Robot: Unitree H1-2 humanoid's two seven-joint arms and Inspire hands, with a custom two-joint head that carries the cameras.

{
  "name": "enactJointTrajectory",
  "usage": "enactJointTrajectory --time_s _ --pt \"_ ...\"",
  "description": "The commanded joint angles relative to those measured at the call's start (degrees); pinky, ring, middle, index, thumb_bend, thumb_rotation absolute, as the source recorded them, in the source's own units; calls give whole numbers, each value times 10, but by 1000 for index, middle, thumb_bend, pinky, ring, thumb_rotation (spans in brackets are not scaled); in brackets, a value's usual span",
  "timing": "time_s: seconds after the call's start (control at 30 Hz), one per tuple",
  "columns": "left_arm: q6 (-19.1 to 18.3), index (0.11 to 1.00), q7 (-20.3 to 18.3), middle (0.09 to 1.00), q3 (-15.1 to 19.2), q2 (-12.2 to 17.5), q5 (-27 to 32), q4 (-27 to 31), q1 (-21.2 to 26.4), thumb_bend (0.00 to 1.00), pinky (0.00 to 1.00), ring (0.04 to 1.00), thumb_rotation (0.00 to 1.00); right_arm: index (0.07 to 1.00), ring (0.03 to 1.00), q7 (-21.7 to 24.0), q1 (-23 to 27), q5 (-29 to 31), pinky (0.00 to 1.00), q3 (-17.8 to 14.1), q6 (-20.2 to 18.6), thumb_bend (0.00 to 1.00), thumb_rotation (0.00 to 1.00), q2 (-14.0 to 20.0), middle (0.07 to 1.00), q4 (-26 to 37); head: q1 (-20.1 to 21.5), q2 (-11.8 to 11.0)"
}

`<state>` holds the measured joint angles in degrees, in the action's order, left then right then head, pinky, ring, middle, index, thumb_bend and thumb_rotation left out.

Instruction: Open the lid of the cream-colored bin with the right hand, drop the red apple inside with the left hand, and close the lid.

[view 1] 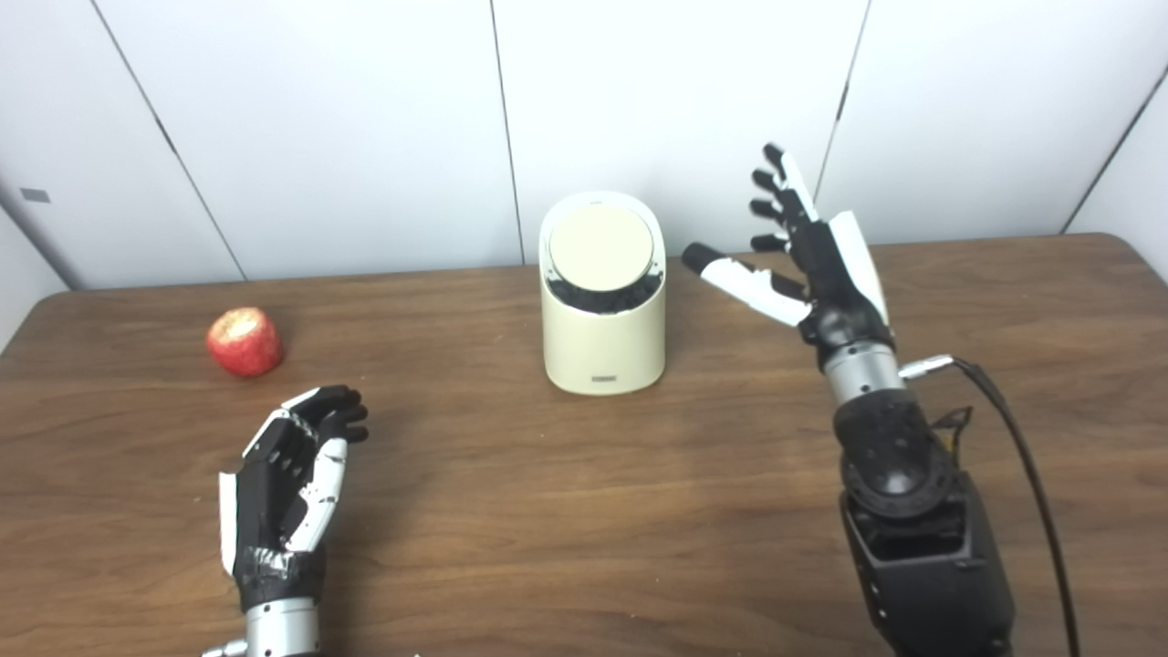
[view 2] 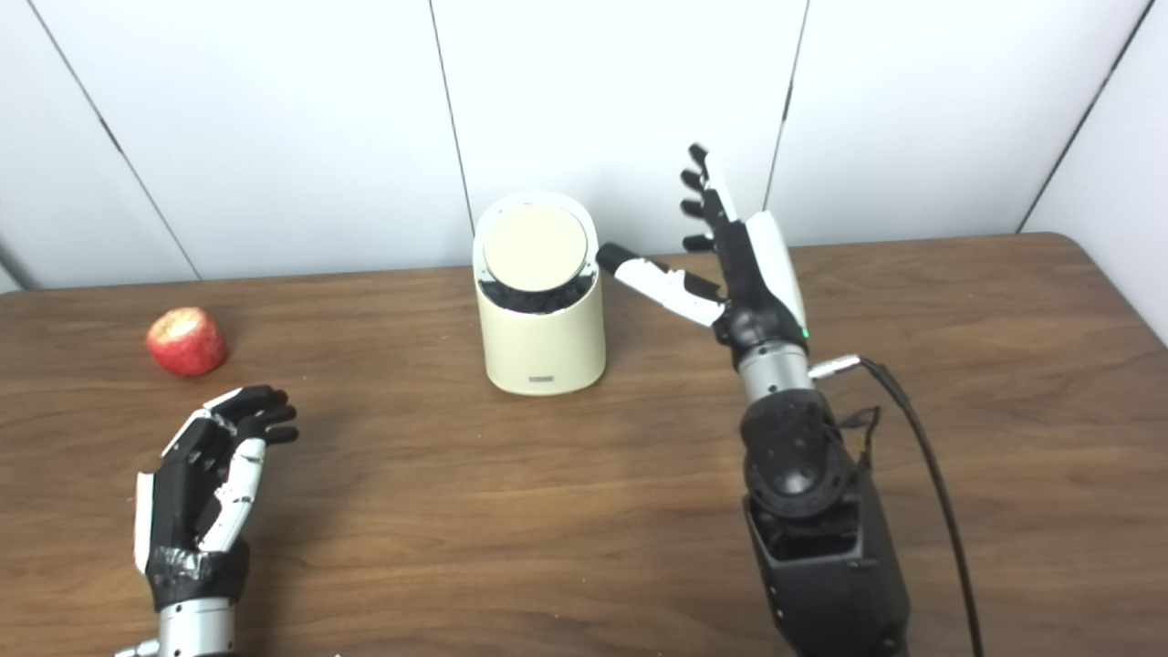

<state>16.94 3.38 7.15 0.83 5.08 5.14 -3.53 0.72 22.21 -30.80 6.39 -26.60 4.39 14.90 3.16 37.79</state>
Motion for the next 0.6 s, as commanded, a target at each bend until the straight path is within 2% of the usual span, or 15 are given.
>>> enactJointTrajectory --time_s 0.0,0.13,0.23,0.3,0.4,0.57 --pt "22 656 -5 673 -3 1 -3 -4 9 322 613 662 339 982 861 -17 43 -16 727 2 7 927 686 -5 928 -1 0 0" --pt "18 654 -5 671 -5 -3 1 -1 9 316 598 660 312 999 869 -21 69 -28 741 14 3 938 657 -12 951 -40 0 -1" --pt "17 653 -4 672 -5 -5 5 -1 10 317 587 662 302 1000 798 -32 86 -39 629 19 6 948 629 -16 924 -71 0 -1" --pt "16 654 -4 673 -5 -6 5 -3 11 311 581 662 294 1000 791 -41 97 -49 611 22 4 954 602 -18 927 -95 -1 -2" --pt "20 654 -2 674 -6 -6 -3 -6 12 317 590 663 301 998 762 -51 114 -69 565 29 1 974 615 -19 915 -134 -1 -5" --pt "21 652 3 674 -6 -9 -14 -9 12 323 588 660 306 1000 849 -65 139 -75 667 31 3 959 670 -22 944 -184 -3 -7"
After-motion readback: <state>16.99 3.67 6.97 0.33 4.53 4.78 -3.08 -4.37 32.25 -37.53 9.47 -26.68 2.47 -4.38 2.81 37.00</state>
